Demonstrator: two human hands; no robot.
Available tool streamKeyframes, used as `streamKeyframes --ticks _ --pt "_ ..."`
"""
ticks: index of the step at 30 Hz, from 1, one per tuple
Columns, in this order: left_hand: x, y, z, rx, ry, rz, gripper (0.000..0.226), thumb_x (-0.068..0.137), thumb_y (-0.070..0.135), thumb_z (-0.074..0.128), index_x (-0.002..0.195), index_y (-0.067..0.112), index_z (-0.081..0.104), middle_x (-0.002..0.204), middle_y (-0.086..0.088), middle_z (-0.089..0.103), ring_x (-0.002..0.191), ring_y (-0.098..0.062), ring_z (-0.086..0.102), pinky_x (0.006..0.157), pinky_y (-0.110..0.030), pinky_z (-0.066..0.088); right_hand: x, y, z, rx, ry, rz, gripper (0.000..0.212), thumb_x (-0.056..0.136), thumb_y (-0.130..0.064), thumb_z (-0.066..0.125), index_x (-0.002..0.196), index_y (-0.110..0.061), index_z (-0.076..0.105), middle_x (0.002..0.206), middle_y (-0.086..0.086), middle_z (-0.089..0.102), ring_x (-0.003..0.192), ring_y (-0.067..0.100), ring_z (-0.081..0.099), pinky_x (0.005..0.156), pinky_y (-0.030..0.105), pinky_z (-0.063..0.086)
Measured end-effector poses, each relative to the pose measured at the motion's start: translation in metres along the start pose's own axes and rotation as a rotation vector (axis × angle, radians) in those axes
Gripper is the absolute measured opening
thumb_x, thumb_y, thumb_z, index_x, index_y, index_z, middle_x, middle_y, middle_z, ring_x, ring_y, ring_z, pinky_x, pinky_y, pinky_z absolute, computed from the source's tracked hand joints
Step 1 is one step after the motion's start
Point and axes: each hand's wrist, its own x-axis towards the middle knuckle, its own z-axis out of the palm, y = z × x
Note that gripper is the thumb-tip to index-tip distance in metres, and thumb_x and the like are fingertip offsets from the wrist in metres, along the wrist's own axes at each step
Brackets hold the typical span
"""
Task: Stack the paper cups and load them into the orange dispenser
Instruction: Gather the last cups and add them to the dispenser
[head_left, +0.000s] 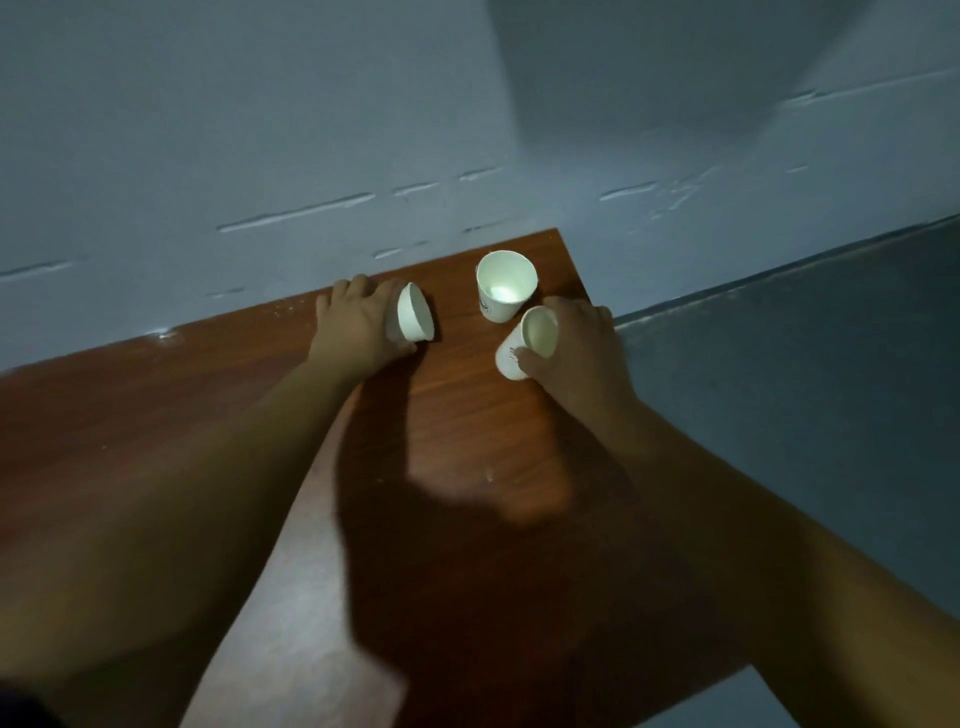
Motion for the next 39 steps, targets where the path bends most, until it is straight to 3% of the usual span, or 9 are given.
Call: streamKeyframes --ticks 5,10,13,18,20,22,27,32,39 --pt "-0.033 0.003 -0.011 -0.341 0.0 0.067 0.078 0.067 0.051 0.084 0.13 0.025 0.046 0.126 0.001 0.058 0.116 -0.024 0.054 0.098 -0.054 0.045 0.001 -0.032 -0.032 0.541 0.043 0.126 0.051 0.083 -0.044 0.071 0.127 -0.025 0.054 0.12 -0.011 0.057 0.104 0.003 0.054 0.074 0.007 0.042" --pt "-0.042 0.008 -0.03 -0.413 0.039 0.169 0.077 0.068 0.067 0.074 0.131 0.03 0.053 0.126 0.006 0.061 0.113 -0.019 0.056 0.095 -0.052 0.048 0.009 -0.069 -0.035 0.637 -0.168 0.089 0.055 0.082 -0.04 0.074 0.131 -0.024 0.056 0.117 -0.012 0.058 0.105 0.003 0.056 0.068 0.0 0.042" --pt "-0.044 0.011 -0.033 -0.475 0.032 0.167 0.076 0.069 0.067 0.076 0.134 0.032 0.053 0.129 0.011 0.061 0.116 -0.015 0.057 0.097 -0.051 0.049 0.013 -0.077 -0.025 0.637 -0.26 0.018 0.053 0.084 -0.042 0.072 0.132 -0.024 0.056 0.118 -0.013 0.059 0.11 0.006 0.056 0.086 0.016 0.048" --pt "-0.06 0.007 -0.028 -0.695 0.067 -0.011 0.071 0.075 0.044 0.083 0.137 0.024 0.054 0.13 0.008 0.061 0.117 -0.012 0.057 0.096 -0.034 0.051 0.055 -0.051 -0.015 0.273 0.063 0.15 0.074 0.085 -0.054 0.065 0.143 -0.014 0.041 0.142 0.006 0.05 0.127 0.021 0.047 0.096 0.026 0.039" --pt "-0.069 0.005 -0.024 -0.724 0.056 -0.05 0.069 0.077 0.041 0.083 0.137 0.024 0.053 0.129 0.011 0.06 0.116 -0.01 0.057 0.089 -0.024 0.049 0.069 -0.038 0.0 0.132 0.005 0.15 0.087 0.075 -0.059 0.073 0.142 -0.012 0.041 0.138 0.009 0.05 0.124 0.026 0.049 0.095 0.035 0.044" --pt "-0.077 0.002 -0.021 -0.736 0.057 -0.088 0.068 0.079 0.04 0.082 0.138 0.024 0.051 0.126 0.014 0.058 0.113 -0.008 0.056 0.082 -0.016 0.045 0.075 -0.032 0.016 0.076 -0.056 0.089 0.08 0.07 -0.054 0.079 0.131 -0.012 0.049 0.128 0.009 0.056 0.115 0.027 0.055 0.087 0.036 0.046" --pt "-0.105 -0.013 -0.026 -0.797 0.077 -0.162 0.062 0.081 0.038 0.081 0.134 0.027 0.05 0.126 0.013 0.057 0.112 -0.006 0.055 0.078 -0.012 0.043 0.06 -0.042 0.031 0.153 -0.026 -0.027 0.06 0.077 -0.031 0.079 0.126 -0.007 0.055 0.123 0.012 0.059 0.111 0.029 0.057 0.085 0.033 0.045" --pt "-0.151 -0.037 -0.054 -0.861 0.228 -0.229 0.068 0.083 0.032 0.08 0.139 0.024 0.043 0.127 0.014 0.055 0.109 0.0 0.056 0.079 -0.012 0.048 0.018 -0.099 0.022 0.309 -0.113 -0.055 0.073 0.075 -0.036 0.08 0.136 -0.011 0.049 0.133 0.007 0.054 0.118 0.024 0.052 0.092 0.031 0.043" --pt "-0.252 -0.088 -0.111 -0.916 0.434 -0.285 0.081 0.086 0.017 0.078 0.15 0.036 0.031 0.13 0.019 0.054 0.104 0.013 0.057 0.079 -0.004 0.044 -0.045 -0.212 -0.001 0.453 -0.241 -0.224 0.053 0.075 -0.039 0.075 0.121 -0.021 0.055 0.115 -0.004 0.056 0.1 0.014 0.053 0.076 0.024 0.038"
